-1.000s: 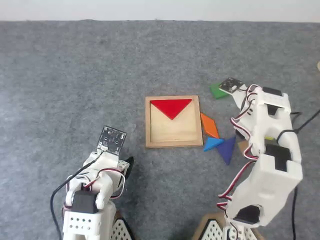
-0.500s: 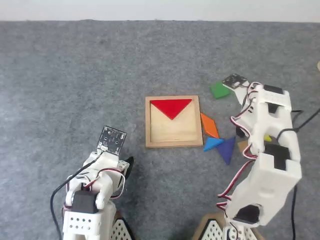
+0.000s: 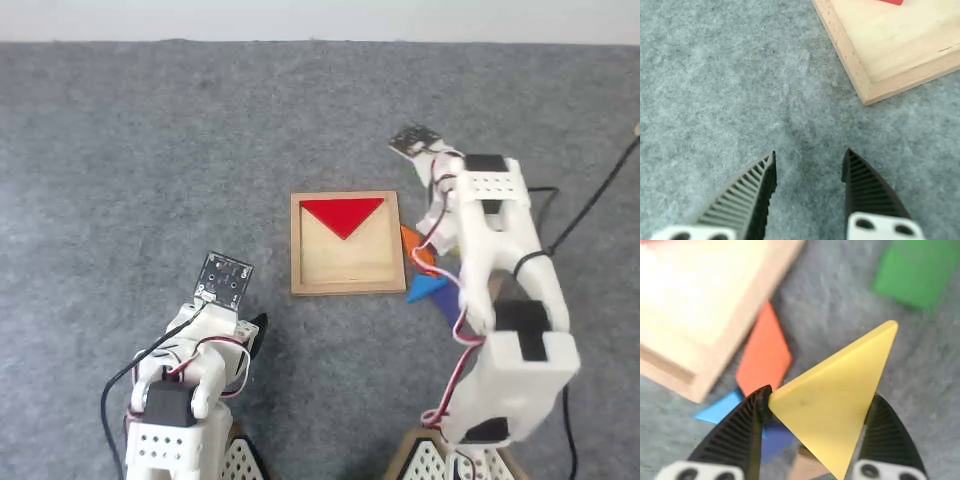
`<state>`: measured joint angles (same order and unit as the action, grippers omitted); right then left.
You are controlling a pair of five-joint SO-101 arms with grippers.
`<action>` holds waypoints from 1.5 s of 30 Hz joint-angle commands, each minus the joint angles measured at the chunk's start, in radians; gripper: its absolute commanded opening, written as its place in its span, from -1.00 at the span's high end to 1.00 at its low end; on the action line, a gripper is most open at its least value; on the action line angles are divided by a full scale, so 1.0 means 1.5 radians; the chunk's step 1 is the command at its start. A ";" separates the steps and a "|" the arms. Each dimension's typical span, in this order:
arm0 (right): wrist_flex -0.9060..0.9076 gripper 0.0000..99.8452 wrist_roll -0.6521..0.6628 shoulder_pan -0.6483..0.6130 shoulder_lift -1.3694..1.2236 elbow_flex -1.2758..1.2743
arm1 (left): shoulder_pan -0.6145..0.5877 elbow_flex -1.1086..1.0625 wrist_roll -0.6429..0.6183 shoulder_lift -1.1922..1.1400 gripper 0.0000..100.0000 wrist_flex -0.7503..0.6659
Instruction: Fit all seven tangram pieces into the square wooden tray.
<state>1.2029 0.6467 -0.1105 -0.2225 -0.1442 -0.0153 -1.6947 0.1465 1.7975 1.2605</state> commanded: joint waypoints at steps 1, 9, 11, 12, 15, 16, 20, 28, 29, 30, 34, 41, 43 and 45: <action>0.007 0.66 -0.006 -0.064 0.088 0.029 | -0.004 0.007 0.006 0.013 0.58 0.002; 0.020 0.66 0.145 -0.254 0.115 0.026 | -0.004 0.007 0.006 0.013 0.58 0.002; 0.020 0.66 0.199 -0.279 0.115 0.025 | -0.004 0.007 0.006 0.013 0.58 0.002; 0.020 0.66 0.218 -0.287 0.115 0.025 | -0.004 0.007 0.006 0.013 0.58 0.002; 0.019 0.66 0.170 -0.299 0.115 0.025 | -0.004 0.007 0.006 0.013 0.58 0.002; 0.019 0.66 0.119 -0.301 0.115 0.025 | -0.004 0.007 0.006 0.013 0.58 0.002; 0.012 0.66 -0.182 -0.307 0.115 0.027 | -0.004 0.007 0.006 0.013 0.58 0.002; -0.028 0.66 -0.341 -0.376 0.115 0.025 | -0.004 0.007 0.006 0.013 0.58 0.002; -0.037 0.66 -0.252 -0.387 0.115 0.025 | -0.004 0.007 0.006 0.013 0.58 0.002; -0.042 0.66 -0.147 -0.394 0.115 0.025 | -0.004 0.007 0.006 0.013 0.58 0.002; -0.023 0.66 0.210 -0.390 0.114 0.024 | -0.004 0.007 0.006 0.013 0.58 0.002; 0.074 0.66 0.619 -0.347 0.061 0.029 | -0.003 0.007 0.006 0.013 0.58 0.002; 0.084 0.66 0.690 -0.344 0.033 0.029 | -0.004 0.007 0.006 0.013 0.58 0.002; 0.084 0.66 0.758 -0.343 0.013 0.029 | -0.004 0.007 0.006 0.013 0.58 0.002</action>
<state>1.3165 1.6134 -0.6352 -0.1964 -0.1427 -0.0138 -1.6947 0.1481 1.7990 1.2605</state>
